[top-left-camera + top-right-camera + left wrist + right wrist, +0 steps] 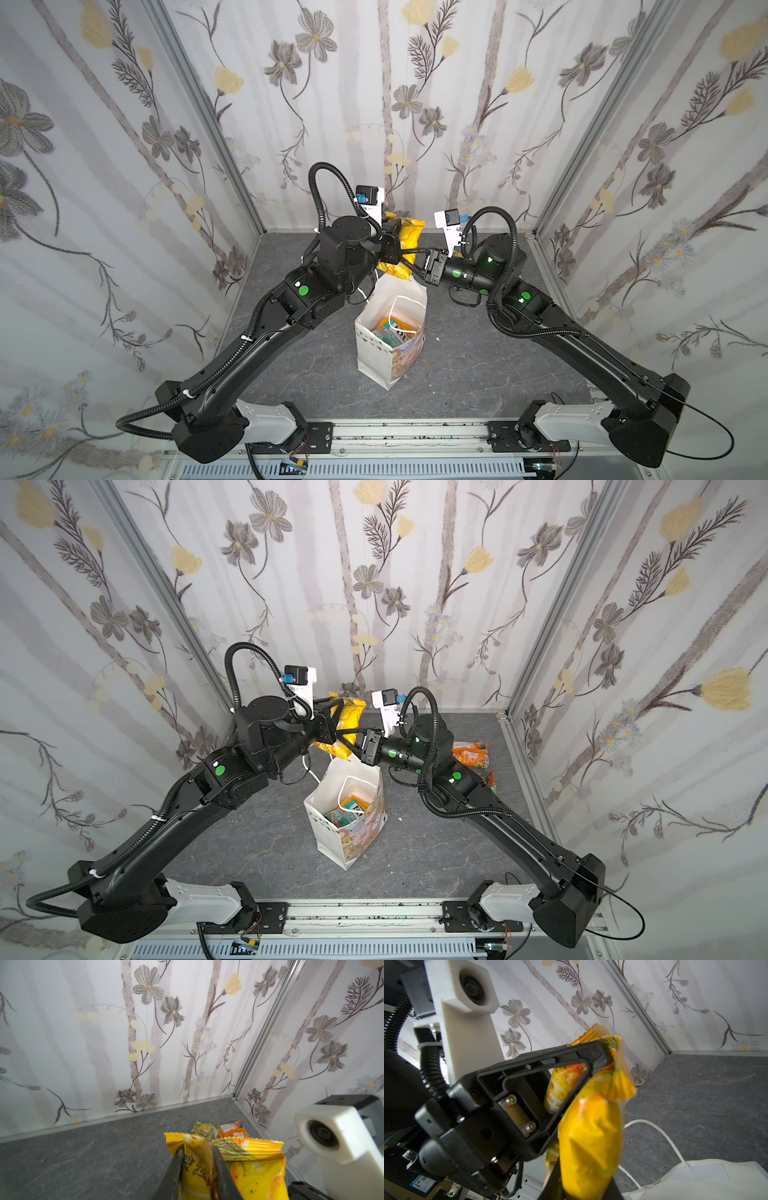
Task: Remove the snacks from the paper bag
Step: 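Raise the yellow packet to the right gripper and close it on the packet, then carry the yellow packet to the table with the right gripper while the left draws back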
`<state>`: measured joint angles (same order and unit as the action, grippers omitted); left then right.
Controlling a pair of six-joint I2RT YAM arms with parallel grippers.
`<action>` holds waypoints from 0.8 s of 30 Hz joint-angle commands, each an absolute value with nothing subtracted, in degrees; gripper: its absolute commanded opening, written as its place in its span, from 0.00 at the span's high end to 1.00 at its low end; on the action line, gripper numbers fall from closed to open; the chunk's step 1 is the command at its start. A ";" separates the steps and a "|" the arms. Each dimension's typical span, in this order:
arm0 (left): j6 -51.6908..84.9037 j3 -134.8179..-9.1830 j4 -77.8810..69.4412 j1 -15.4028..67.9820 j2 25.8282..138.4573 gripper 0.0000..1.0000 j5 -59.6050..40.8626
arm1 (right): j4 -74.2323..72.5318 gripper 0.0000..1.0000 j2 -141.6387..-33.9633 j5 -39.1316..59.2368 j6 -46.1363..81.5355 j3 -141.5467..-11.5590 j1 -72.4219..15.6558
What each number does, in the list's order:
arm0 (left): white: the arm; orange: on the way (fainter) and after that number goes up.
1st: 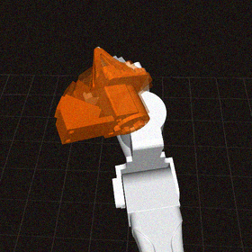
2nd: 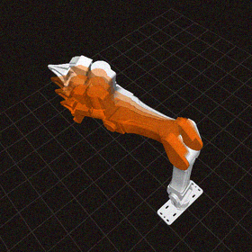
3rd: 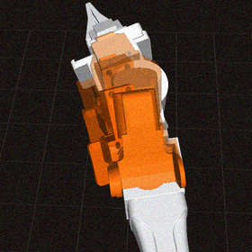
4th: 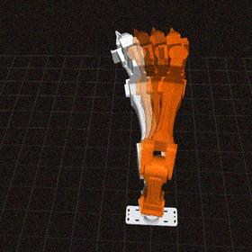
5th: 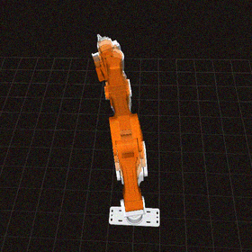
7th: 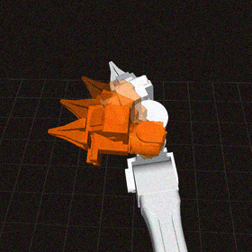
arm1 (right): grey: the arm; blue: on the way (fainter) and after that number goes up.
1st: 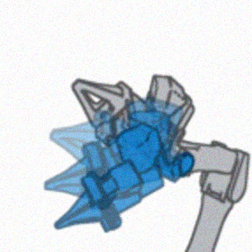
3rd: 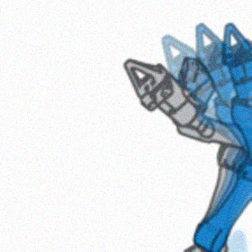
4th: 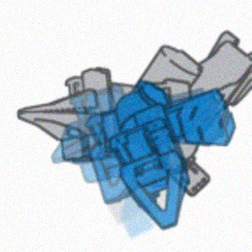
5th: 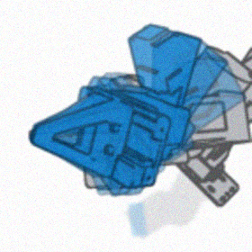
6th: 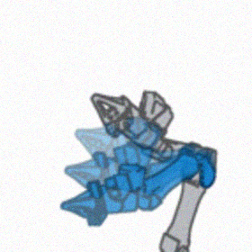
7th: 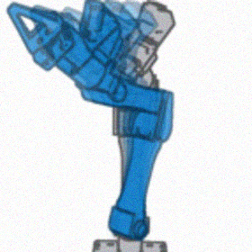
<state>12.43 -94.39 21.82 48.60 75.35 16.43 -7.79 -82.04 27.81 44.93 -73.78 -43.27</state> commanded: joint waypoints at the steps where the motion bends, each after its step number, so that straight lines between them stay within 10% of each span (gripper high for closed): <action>1: 13.03 -94.18 21.54 48.67 74.33 0.70 14.76 | -8.39 0.87 -81.79 27.27 43.66 -75.09 -43.01; 24: 2.28 -95.71 38.50 48.61 66.80 0.15 1.78 | 5.22 0.97 -70.62 34.75 37.91 -68.45 -23.69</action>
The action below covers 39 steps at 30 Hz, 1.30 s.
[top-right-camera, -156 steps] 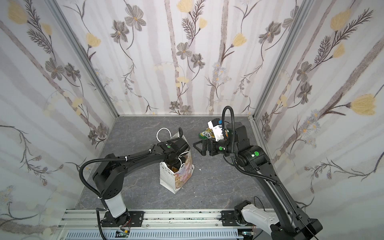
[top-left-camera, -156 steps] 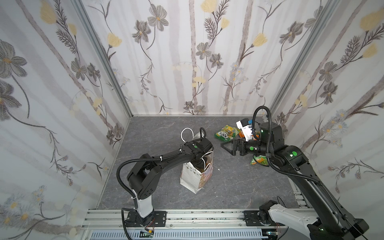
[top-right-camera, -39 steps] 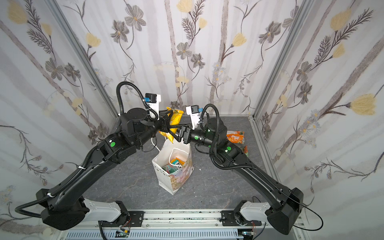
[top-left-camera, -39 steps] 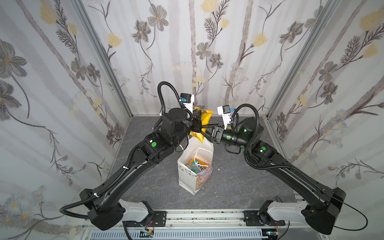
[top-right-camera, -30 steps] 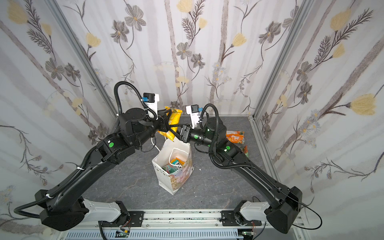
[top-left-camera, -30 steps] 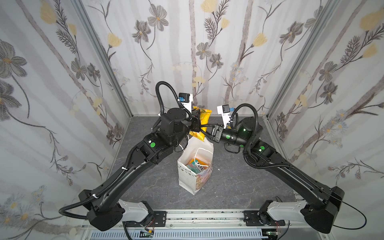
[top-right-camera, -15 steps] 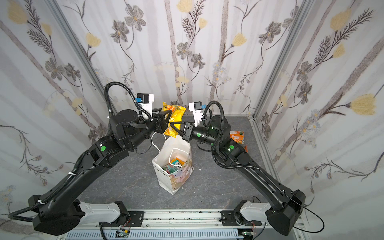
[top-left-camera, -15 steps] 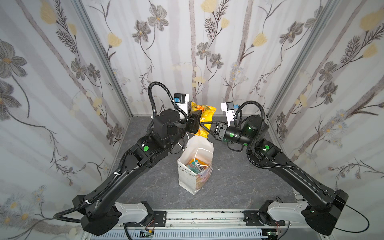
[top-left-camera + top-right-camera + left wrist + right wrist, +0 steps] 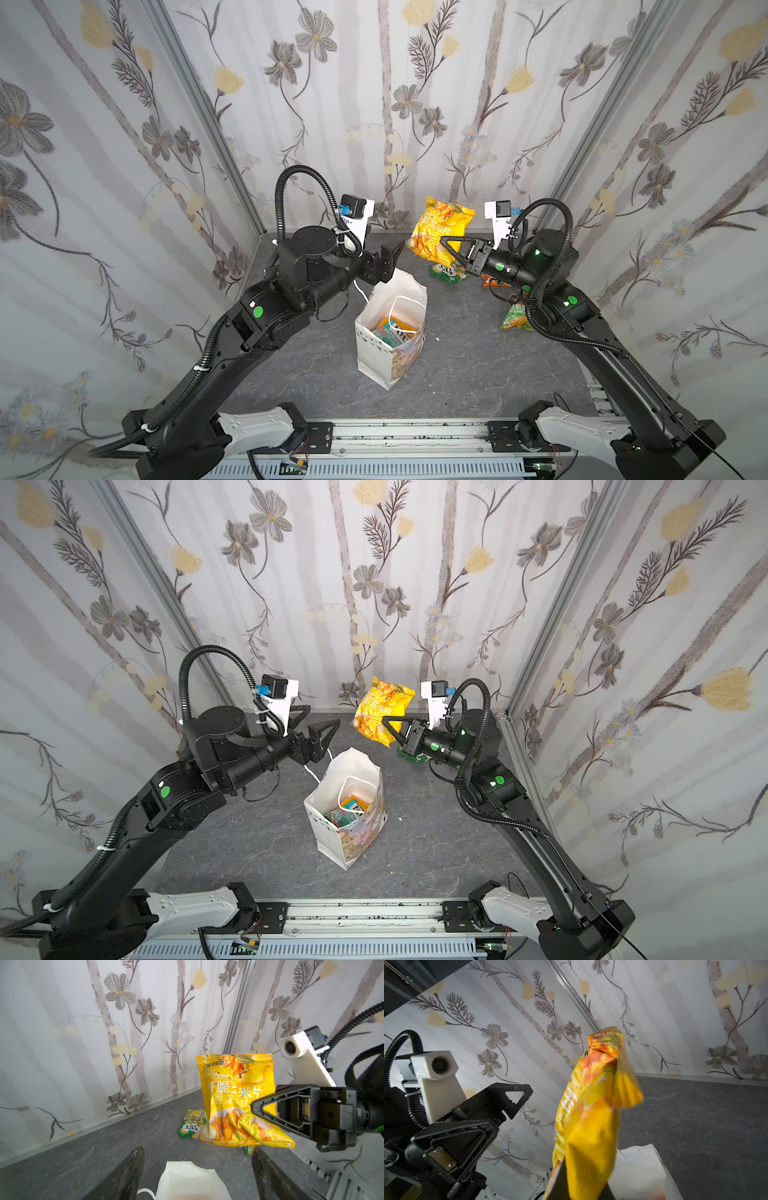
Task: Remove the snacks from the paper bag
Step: 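Carry the yellow packet to the table with the right gripper while the left draws back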
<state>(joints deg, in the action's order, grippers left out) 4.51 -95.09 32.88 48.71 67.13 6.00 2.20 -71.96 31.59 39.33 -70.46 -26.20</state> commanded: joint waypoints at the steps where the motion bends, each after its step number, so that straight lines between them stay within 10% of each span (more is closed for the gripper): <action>1: 1.93 -95.65 39.79 48.52 66.80 0.14 1.13 | 5.78 0.97 -69.62 35.45 37.79 -67.08 -22.21; 15: -0.10 -88.60 49.06 48.63 65.15 0.06 -14.08 | 9.41 0.96 -65.86 41.85 32.39 -49.04 -6.56; 39: 0.26 -86.36 48.61 48.76 63.98 0.00 -12.49 | -5.47 0.93 -103.10 40.82 30.42 -49.31 -6.94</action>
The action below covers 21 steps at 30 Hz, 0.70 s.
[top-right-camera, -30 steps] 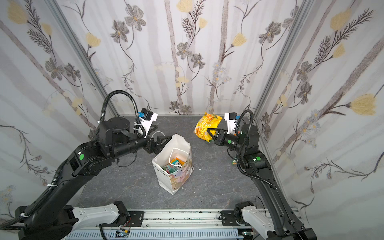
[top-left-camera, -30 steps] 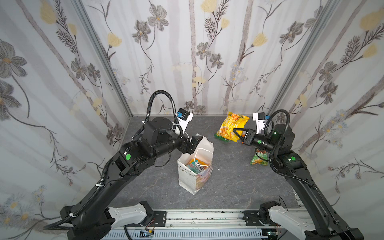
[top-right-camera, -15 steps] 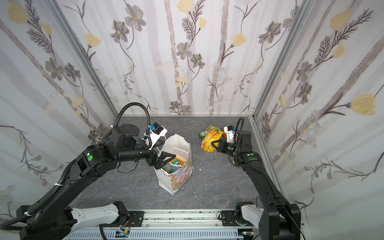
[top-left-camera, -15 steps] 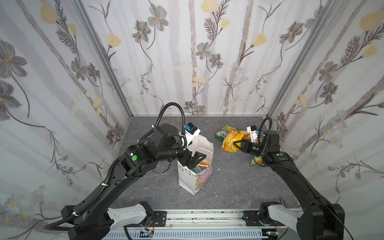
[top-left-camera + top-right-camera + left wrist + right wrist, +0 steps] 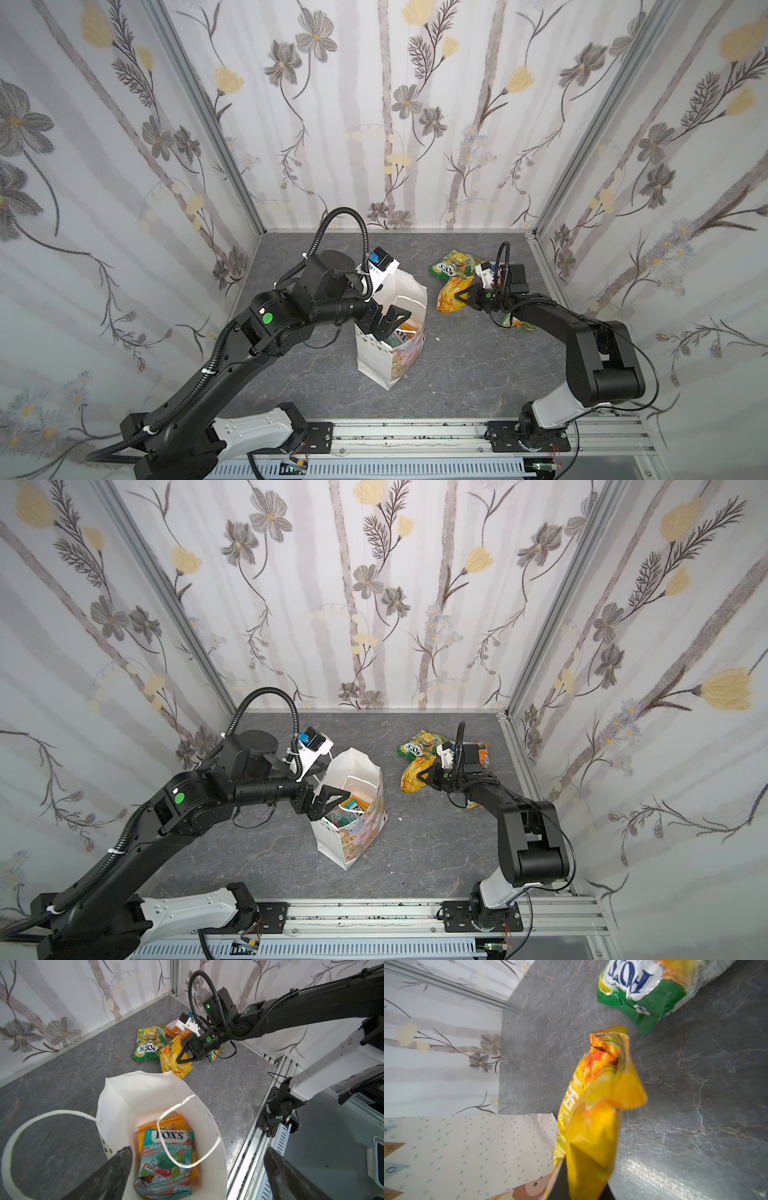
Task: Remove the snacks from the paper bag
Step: 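Carry the yellow packet to the table with the right gripper while the left draws back, then open the right gripper to drop the yellow packet and lift away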
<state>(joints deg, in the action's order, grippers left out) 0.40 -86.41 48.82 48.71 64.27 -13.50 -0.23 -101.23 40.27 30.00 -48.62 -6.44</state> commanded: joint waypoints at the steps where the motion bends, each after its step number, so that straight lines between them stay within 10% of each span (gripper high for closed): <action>1: 0.26 -86.32 48.64 48.71 64.07 0.00 -12.41 | -5.74 0.93 -103.91 40.63 30.41 -49.31 -7.15; 21: 1.19 -86.23 49.03 48.80 64.34 0.00 -8.92 | 1.38 0.50 -109.69 28.58 28.43 -53.88 -12.48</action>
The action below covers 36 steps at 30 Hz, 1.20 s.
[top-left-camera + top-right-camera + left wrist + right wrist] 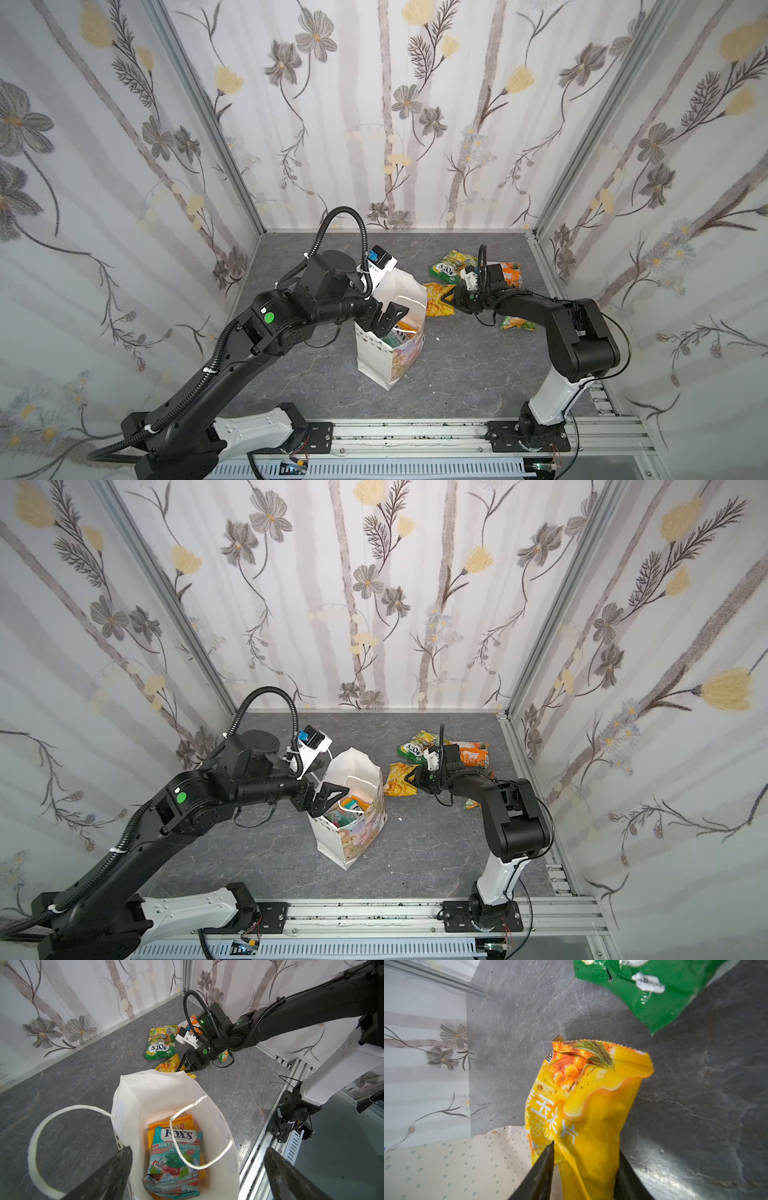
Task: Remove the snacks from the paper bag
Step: 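Open the right gripper to drop the yellow packet and lift away, then lower the left gripper into the bag above the FOX'S candy bag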
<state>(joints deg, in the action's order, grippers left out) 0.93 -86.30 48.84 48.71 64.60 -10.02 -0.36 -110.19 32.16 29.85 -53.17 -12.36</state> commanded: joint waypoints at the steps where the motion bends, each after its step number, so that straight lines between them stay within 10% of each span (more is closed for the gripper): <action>1: 1.25 -86.31 48.96 48.69 64.25 0.00 -8.81 | 2.08 0.48 -109.08 27.38 28.02 -53.88 -12.56; 17: 5.32 -89.65 47.78 48.46 66.91 0.06 5.01 | 16.89 0.22 -83.76 18.75 25.07 -60.95 -14.67; 36: 11.05 -108.99 58.00 46.23 89.14 0.25 9.14 | 22.25 0.01 -64.56 39.77 29.20 -69.96 -23.36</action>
<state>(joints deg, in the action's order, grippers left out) 9.23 -106.87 53.39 46.39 87.07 9.41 18.13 -64.51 37.60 30.35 -68.82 -22.09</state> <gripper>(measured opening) 0.748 0.994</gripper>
